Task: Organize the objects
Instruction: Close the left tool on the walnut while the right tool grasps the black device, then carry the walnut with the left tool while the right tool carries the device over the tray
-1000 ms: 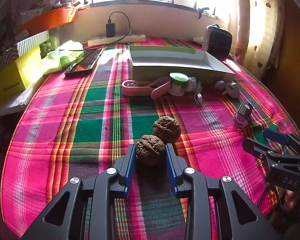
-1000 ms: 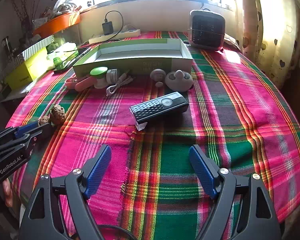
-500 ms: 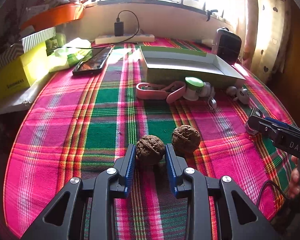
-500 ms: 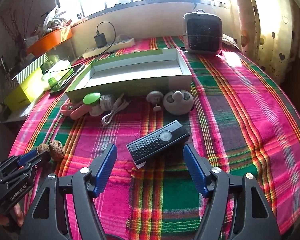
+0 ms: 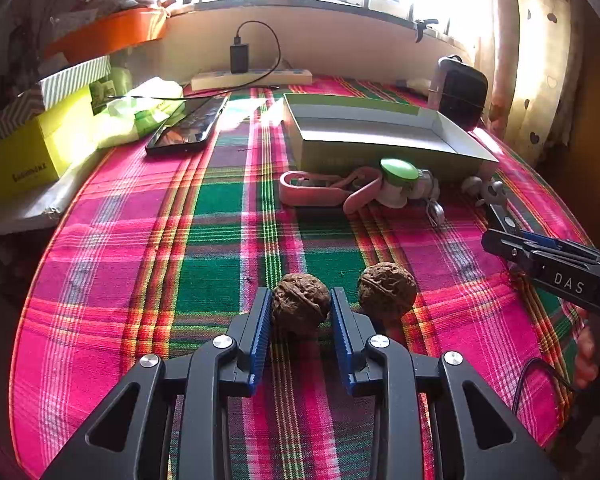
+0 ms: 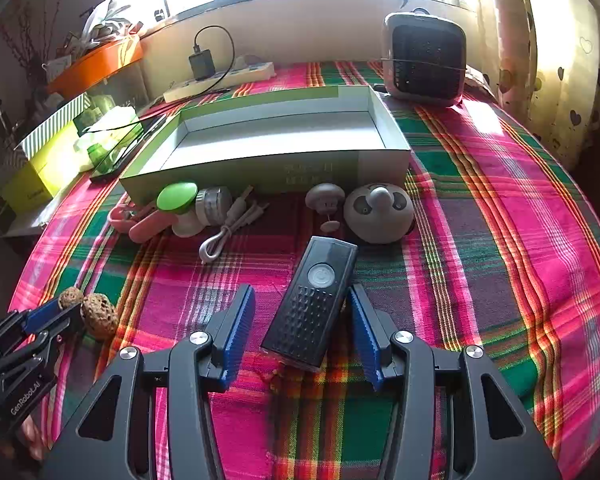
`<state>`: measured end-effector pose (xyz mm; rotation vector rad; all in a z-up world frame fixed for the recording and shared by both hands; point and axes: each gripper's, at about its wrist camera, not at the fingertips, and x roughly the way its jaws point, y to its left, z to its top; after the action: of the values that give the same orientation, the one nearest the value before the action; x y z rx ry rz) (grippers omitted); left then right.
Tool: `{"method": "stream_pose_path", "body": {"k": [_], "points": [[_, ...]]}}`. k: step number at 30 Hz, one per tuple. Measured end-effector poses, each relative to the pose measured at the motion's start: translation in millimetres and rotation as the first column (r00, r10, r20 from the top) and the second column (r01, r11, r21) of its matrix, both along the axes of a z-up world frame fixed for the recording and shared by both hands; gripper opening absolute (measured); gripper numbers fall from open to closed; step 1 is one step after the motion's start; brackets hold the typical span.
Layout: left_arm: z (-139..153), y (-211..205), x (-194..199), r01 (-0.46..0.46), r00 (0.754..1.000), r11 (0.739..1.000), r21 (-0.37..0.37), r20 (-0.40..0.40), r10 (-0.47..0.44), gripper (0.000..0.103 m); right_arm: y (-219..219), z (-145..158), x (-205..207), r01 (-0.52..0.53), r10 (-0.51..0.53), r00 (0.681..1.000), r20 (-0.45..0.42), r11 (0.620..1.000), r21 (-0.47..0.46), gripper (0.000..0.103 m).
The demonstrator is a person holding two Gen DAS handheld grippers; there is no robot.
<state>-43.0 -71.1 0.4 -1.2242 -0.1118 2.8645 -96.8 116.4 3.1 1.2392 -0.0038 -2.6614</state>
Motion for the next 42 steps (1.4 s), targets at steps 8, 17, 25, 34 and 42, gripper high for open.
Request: {"method": "stream_pose_path", "body": {"k": [8, 17, 25, 34, 42], "points": [[0.1, 0.9, -2.4, 0.002, 1.000, 1.000, -0.003, 0.004, -0.002, 0.027, 1.2, -0.4, 1.7, -0.001, 0.002, 1.000, -0.019, 0.999, 0.043, 0.034], [1.8, 3.2, -3.6, 0.003, 1.000, 1.000, -0.009, 0.003, -0.003, 0.027, 2.0, -0.5, 3.3, -0.016, 0.017, 1.000, -0.023, 0.999, 0.043, 0.028], [14.3, 8.1, -8.5, 0.016, 1.000, 1.000, -0.016, -0.023, -0.017, 0.027, 3.0, 2.9, 2.1, -0.037, 0.037, 0.999, -0.027, 0.999, 0.016, 0.028], [27.9, 13.2, -24.9, 0.043, 0.998, 0.999, -0.011, -0.040, -0.043, 0.027, 2.6, 14.5, -4.3, -0.061, 0.061, 0.997, -0.043, 0.998, -0.005, 0.028], [43.2, 17.5, -51.1, 0.101, 0.994, 0.994, 0.037, -0.048, -0.099, 0.027, 0.3, 29.8, -19.3, -0.095, 0.093, 0.994, -0.052, 0.995, -0.027, 0.028]]}}
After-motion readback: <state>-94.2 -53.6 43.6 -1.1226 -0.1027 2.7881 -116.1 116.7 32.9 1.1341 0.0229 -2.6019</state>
